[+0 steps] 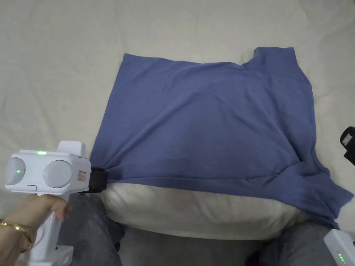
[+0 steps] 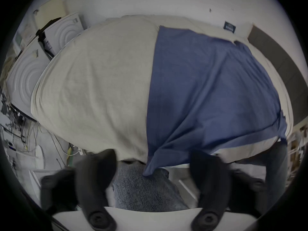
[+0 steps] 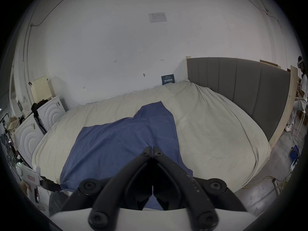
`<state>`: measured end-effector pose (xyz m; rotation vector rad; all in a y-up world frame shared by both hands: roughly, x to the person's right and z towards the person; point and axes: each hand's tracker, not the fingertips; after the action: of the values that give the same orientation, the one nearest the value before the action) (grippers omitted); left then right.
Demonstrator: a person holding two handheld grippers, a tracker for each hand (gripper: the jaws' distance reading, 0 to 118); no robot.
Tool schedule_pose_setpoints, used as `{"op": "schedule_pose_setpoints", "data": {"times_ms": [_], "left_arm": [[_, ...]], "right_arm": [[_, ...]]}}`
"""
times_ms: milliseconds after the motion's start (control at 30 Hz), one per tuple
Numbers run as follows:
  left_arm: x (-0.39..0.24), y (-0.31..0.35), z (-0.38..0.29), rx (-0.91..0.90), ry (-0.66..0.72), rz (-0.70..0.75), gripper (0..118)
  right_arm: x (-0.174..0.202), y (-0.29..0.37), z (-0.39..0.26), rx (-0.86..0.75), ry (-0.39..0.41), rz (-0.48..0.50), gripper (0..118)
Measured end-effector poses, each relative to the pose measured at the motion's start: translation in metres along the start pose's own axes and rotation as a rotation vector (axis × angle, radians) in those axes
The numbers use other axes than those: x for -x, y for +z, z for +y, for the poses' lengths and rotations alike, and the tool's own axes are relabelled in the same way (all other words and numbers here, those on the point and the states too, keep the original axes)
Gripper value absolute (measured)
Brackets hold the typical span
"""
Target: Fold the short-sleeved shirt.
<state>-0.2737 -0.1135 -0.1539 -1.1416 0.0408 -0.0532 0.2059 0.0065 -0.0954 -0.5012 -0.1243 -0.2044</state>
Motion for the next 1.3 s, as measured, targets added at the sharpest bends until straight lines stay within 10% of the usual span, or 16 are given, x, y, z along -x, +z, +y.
{"op": "schedule_pose_setpoints", "data": {"times_ms": [100,467,533,600,667,967,1100,1300], "left_arm": [[-0.003,-0.011,-0.002,0.027,0.016,-0.006,1],[0.005,0.023,0.007,-0.139,0.122,-0.082,0],[0.006,0.031,0.01,-0.159,0.132,-0.097,0],[0.006,0.034,0.012,-0.173,0.127,-0.114,0],[0.006,0.038,0.014,-0.177,0.134,-0.116,0],[0.01,0.043,0.015,-0.204,0.191,-0.141,0],[0.007,0.044,0.017,-0.202,0.203,-0.142,0],[0.003,0.052,0.025,-0.216,0.195,-0.138,0]], "right_arm": [[-0.005,-0.002,-0.004,0.017,-0.017,-0.004,1],[-0.04,-0.021,-0.009,0.17,-0.042,-0.043,2],[-0.048,-0.029,-0.007,0.26,-0.033,-0.045,27],[-0.057,-0.04,-0.009,0.343,-0.014,-0.067,91],[-0.064,-0.05,-0.016,0.409,0.007,-0.074,118],[-0.081,-0.095,-0.075,0.708,-0.037,-0.184,113],[-0.077,-0.106,-0.093,0.78,-0.068,-0.147,37],[-0.075,-0.088,-0.058,0.686,-0.036,-0.074,13]]}}
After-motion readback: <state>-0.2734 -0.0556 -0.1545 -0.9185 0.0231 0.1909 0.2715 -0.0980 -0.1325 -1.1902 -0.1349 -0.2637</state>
